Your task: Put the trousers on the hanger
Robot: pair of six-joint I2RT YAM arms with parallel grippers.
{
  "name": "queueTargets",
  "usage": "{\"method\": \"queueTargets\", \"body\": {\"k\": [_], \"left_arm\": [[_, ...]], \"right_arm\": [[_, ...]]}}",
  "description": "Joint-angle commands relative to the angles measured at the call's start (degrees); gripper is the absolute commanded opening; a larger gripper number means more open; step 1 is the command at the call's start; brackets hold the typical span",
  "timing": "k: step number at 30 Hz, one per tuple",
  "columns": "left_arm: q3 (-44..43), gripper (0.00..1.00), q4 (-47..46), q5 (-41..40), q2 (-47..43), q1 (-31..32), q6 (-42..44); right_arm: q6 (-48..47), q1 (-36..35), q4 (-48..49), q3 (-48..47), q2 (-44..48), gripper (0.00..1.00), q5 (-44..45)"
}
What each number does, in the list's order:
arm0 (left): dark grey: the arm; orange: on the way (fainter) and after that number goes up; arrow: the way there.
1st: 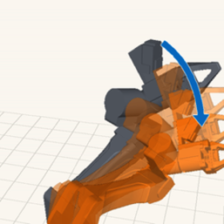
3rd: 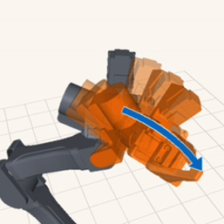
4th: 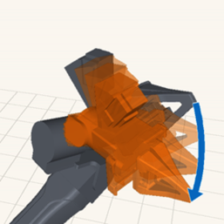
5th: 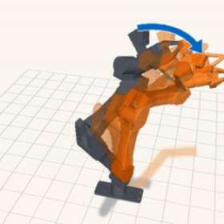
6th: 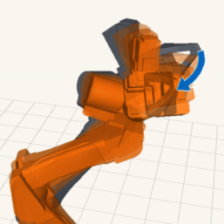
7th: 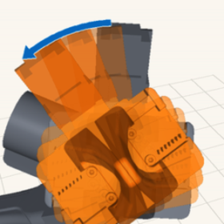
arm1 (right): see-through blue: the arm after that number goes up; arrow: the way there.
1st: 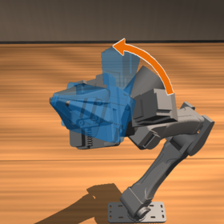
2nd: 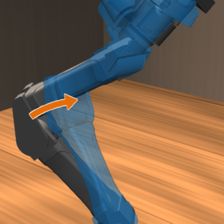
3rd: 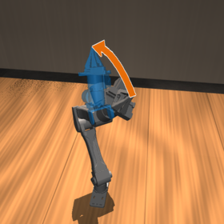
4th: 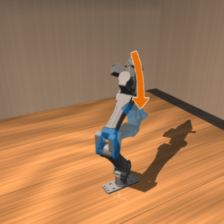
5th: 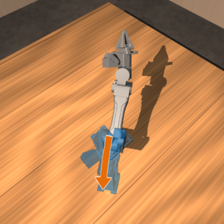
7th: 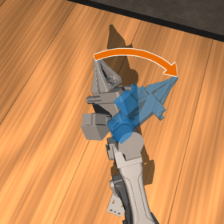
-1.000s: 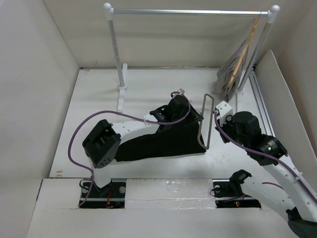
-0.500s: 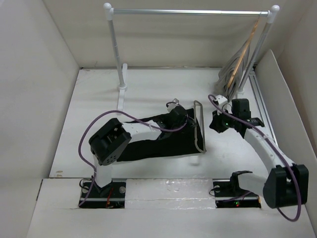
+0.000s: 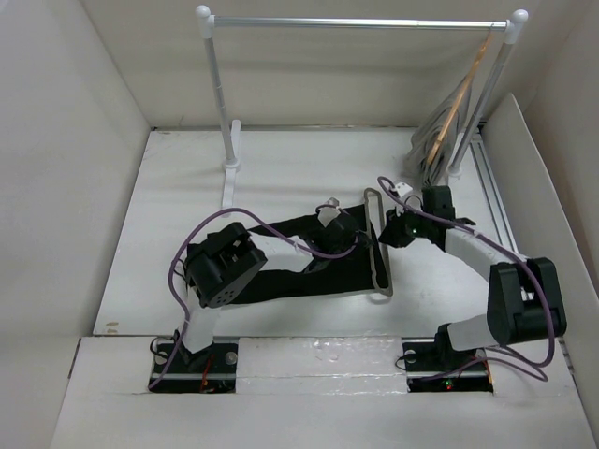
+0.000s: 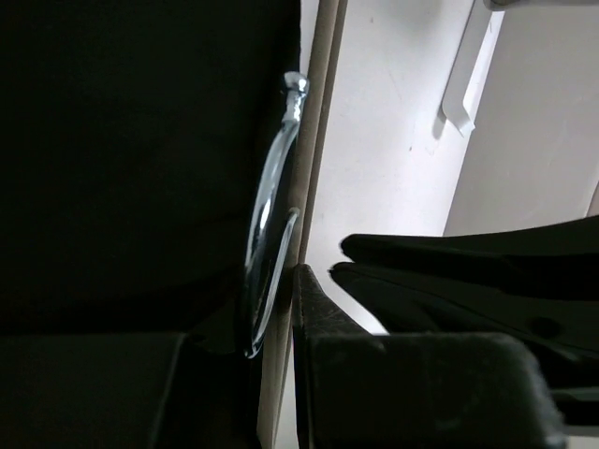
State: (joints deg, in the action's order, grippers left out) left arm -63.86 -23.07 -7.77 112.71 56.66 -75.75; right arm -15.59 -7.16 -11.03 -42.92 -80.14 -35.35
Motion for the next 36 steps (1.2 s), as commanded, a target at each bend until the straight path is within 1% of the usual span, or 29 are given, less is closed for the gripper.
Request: {"method": "queueTargets", "body": {"k": [1, 5, 7, 10, 17, 29, 31, 33, 34, 35, 36], "left_arm": [[1.36, 0.00, -0.31, -2.16, 0.23, 0.03, -2.12], [1.54, 0.00, -0.05, -2.07, 0.23, 0.03, -2.21], [1.45, 0.00, 0.30, -1.99, 0.32, 0.03, -2.04], [1.19, 0.00, 0.57, -1.81, 0.67, 0.03, -1.77], [0.84, 0.00, 0.57, -0.84, 1.73, 0.03, -1.60], [1.01, 0.00, 1.97, -0.75, 1.64, 0.03, -1.16], [1.54, 0.00, 1.37, -0.93, 1.47, 0.55, -1.42], [1.98, 0.00, 1.19, -0.84, 1.46, 0.55, -1.86], [1.89, 0.00, 1.27, -0.84, 1.38, 0.55, -1.86], [1.89, 0.00, 1.36, -1.02, 1.20, 0.55, -1.60], [1.81, 0.00, 1.71, -1.37, 1.03, 0.55, -1.51]], "right_arm": [[0.74, -0.22, 6.37, 0.64, -1.33, 0.23, -0.51], [1.18, -0.22, 8.56, 0.82, -3.97, 0.26, 1.07], [1.35, -0.22, 9.44, 0.90, -5.11, 0.32, 0.90], [1.53, -1.36, 10.50, 0.91, -6.87, 0.36, 1.16], [2.59, -1.89, 12.08, 1.08, -8.81, 0.36, 3.80], [4.43, -4.09, 12.79, 3.72, -10.04, 0.41, 9.07], [4.61, -4.09, 12.78, 3.80, -10.47, 0.40, 9.16], [5.22, -4.09, 13.22, 4.15, -11.09, 0.34, 8.81], [5.83, -4.09, 13.40, 4.33, -11.18, 0.34, 8.90], [5.93, -4.09, 12.88, 4.42, -11.18, 0.35, 9.77], [6.19, -4.09, 12.09, 4.33, -10.74, 0.43, 10.65]]}}
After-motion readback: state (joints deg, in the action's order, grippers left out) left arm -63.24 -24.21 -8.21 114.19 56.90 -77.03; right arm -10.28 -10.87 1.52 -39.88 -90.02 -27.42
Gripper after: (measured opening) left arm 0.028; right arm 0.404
